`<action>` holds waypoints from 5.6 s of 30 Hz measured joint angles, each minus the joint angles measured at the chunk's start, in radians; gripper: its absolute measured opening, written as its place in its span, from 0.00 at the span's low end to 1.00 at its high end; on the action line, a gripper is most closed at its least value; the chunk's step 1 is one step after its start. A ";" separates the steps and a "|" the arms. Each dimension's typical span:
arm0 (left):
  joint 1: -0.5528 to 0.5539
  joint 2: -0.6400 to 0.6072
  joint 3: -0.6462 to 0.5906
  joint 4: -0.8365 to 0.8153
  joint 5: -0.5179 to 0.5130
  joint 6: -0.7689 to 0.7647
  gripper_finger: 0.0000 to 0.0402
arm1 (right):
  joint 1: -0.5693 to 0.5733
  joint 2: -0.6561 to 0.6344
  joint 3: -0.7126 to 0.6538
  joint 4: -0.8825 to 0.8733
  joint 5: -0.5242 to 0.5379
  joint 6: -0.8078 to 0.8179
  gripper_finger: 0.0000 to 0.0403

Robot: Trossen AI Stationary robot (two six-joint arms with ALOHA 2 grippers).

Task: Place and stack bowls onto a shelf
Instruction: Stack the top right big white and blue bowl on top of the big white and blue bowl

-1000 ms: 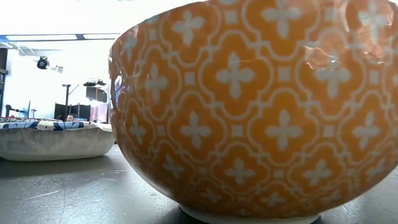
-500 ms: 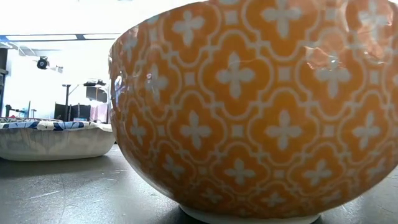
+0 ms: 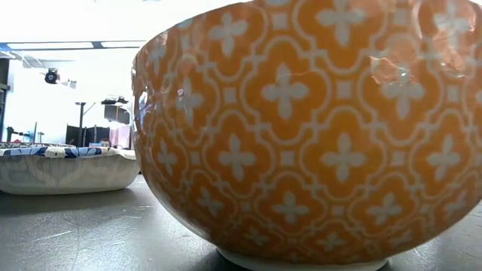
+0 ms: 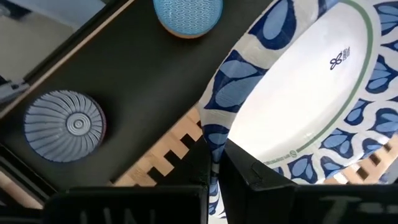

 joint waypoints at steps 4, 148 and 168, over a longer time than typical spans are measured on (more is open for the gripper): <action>-0.007 0.000 0.000 0.012 0.000 -0.020 0.43 | 0.000 0.000 -0.001 0.012 0.000 -0.066 0.02; -0.148 0.244 0.002 0.367 -1.032 0.322 0.00 | -0.300 -0.223 -0.198 0.170 0.563 1.383 0.06; -0.158 0.243 0.002 0.393 -1.029 0.233 0.32 | -0.328 -0.224 -0.199 0.160 0.575 1.318 0.02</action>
